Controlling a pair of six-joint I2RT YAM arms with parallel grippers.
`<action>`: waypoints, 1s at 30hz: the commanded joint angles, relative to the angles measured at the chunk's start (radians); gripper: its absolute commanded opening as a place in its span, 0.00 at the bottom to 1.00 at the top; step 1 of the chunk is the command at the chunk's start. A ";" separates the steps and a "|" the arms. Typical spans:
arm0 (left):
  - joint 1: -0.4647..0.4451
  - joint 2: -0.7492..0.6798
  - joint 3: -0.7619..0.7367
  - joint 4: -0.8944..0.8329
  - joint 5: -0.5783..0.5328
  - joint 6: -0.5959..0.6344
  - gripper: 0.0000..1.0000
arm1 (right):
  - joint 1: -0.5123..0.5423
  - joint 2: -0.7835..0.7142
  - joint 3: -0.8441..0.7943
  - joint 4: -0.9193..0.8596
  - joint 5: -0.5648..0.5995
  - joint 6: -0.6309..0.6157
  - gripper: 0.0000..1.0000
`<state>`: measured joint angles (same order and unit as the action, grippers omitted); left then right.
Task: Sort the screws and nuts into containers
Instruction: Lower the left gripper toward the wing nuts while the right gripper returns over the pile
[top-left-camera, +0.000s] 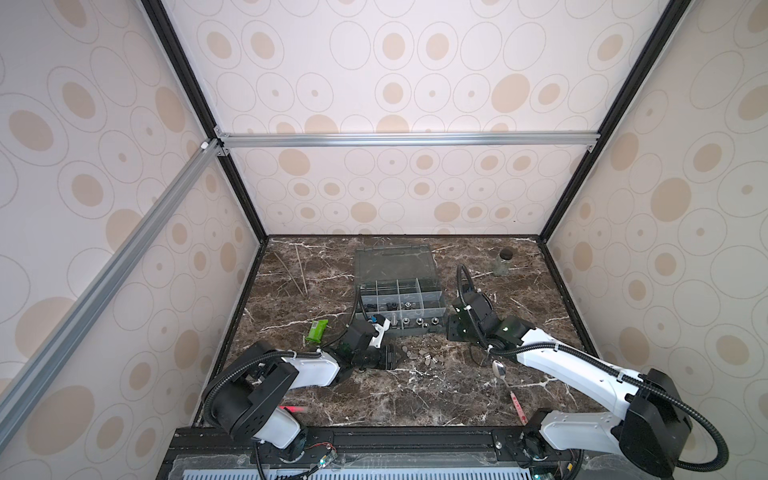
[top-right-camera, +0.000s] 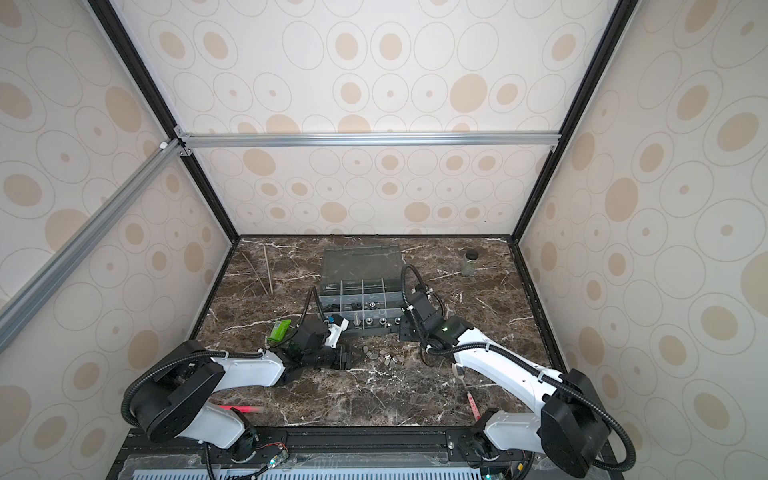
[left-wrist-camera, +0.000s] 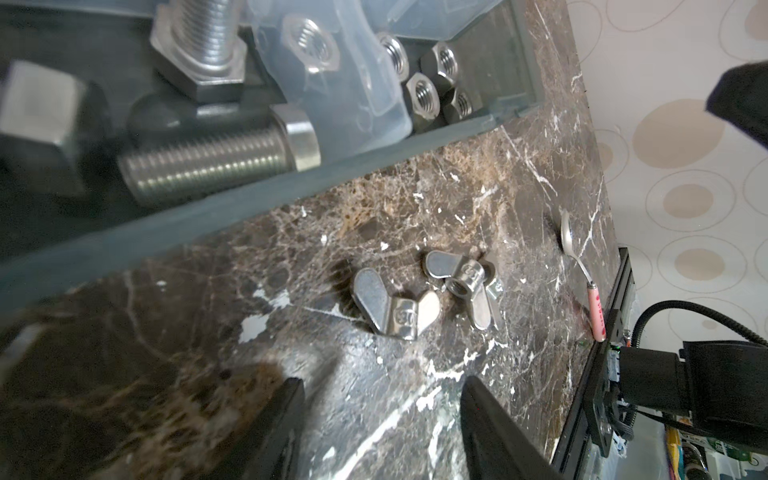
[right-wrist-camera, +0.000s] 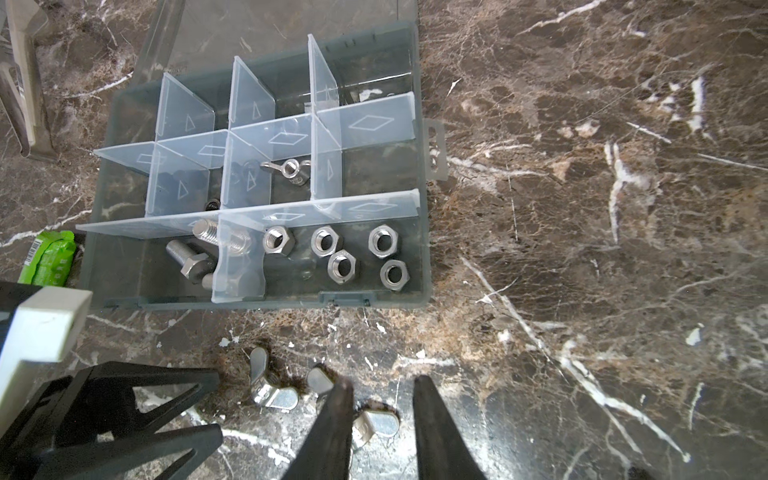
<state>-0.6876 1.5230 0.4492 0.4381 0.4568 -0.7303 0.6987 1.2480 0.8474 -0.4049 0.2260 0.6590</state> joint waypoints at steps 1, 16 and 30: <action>-0.012 0.036 0.036 0.055 0.008 -0.027 0.58 | -0.006 -0.026 -0.018 -0.020 0.026 0.017 0.29; -0.023 0.156 0.085 0.102 0.050 -0.029 0.51 | -0.005 -0.054 -0.044 -0.019 0.036 0.024 0.29; -0.023 0.198 0.106 0.127 0.052 -0.021 0.45 | -0.006 -0.076 -0.054 -0.031 0.037 0.034 0.29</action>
<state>-0.7017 1.6989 0.5396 0.5804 0.5144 -0.7444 0.6987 1.1908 0.8070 -0.4129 0.2447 0.6731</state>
